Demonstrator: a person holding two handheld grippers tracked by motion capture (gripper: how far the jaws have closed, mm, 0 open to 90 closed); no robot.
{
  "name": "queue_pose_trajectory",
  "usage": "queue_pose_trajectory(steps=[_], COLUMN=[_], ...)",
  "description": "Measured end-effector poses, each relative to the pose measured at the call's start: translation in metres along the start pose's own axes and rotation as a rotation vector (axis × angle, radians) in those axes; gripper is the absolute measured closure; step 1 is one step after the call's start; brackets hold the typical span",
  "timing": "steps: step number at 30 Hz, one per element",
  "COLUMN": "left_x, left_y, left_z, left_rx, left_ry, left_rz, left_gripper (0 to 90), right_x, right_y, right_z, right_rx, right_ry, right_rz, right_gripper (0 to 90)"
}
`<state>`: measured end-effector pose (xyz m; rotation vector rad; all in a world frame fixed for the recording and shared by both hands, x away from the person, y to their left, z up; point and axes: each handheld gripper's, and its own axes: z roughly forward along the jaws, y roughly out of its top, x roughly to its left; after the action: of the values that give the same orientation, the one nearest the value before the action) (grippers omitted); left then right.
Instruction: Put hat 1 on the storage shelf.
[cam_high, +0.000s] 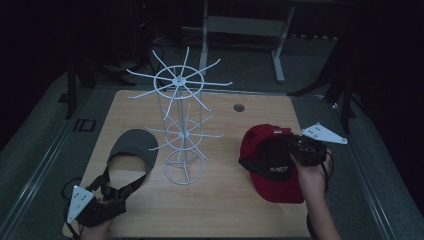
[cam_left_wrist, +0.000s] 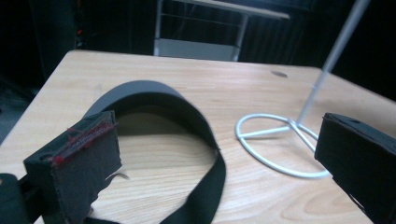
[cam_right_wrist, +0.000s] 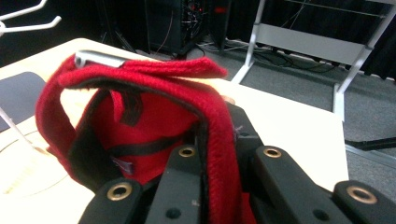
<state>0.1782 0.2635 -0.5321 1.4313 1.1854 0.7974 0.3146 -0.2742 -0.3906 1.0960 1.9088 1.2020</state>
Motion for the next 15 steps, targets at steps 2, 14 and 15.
queue_pose_trajectory(steps=[2, 14, 15], left_x=[-0.005, -0.041, -0.046], left_y=[0.003, 0.047, 0.05], left_z=[-0.001, -0.002, -0.001], left_rx=[0.003, 0.052, 0.059], left_ry=[-0.021, -0.263, -0.271], left_rz=[-0.008, 0.061, 0.075], left_gripper=[0.5, 0.5, 0.5], right_x=[0.0, -0.001, 0.0], right_y=[0.002, 0.024, 0.026], right_z=[-0.002, -0.016, -0.018], right_rx=[-0.004, -0.045, -0.049], right_ry=[-0.002, -0.008, -0.006], right_rz=[-0.001, 0.018, 0.016], right_gripper=[85.5, 85.6, 85.5])
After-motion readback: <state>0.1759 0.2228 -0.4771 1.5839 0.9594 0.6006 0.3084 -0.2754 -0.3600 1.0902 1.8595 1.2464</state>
